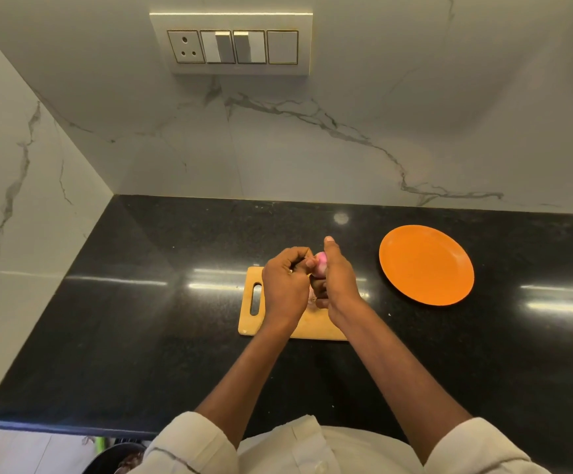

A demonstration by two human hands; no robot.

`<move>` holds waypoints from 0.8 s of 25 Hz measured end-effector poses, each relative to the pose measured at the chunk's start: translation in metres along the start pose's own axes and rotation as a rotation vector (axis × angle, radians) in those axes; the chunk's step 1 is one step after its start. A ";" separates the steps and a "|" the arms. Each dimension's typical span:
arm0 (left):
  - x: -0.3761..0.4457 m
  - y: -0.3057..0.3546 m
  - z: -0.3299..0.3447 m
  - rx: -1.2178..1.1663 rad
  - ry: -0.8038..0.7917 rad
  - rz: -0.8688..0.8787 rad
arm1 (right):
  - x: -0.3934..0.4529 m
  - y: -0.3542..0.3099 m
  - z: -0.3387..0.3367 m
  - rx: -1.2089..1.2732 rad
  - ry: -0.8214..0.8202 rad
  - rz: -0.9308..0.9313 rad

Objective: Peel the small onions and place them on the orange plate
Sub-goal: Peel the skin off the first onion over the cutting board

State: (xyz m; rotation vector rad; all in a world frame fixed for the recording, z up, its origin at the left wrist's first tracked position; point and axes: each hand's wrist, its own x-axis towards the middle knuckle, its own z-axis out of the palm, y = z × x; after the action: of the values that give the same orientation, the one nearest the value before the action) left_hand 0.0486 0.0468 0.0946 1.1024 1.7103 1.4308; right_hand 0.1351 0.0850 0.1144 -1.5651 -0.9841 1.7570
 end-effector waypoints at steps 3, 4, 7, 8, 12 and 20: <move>0.014 -0.015 -0.010 -0.139 0.127 -0.258 | -0.008 0.001 -0.001 -0.079 -0.112 -0.203; 0.020 -0.022 -0.020 -0.164 0.191 -0.351 | -0.012 0.003 0.000 -0.098 -0.152 -0.298; 0.017 -0.031 -0.036 -0.191 0.146 -0.392 | -0.007 -0.004 -0.003 -0.014 -0.117 -0.345; 0.010 -0.031 -0.033 -0.171 0.086 -0.373 | -0.003 -0.006 -0.006 0.025 -0.106 -0.291; 0.001 -0.030 -0.023 -0.088 0.010 -0.242 | 0.005 -0.001 -0.016 0.059 -0.154 -0.127; 0.006 -0.018 -0.019 -0.111 -0.084 -0.065 | 0.006 0.006 -0.018 0.055 -0.129 -0.075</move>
State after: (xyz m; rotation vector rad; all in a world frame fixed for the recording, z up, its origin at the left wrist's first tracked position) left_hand 0.0259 0.0429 0.0815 1.0236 1.5750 1.4017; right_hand 0.1526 0.0895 0.1057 -1.3775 -1.0324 1.8360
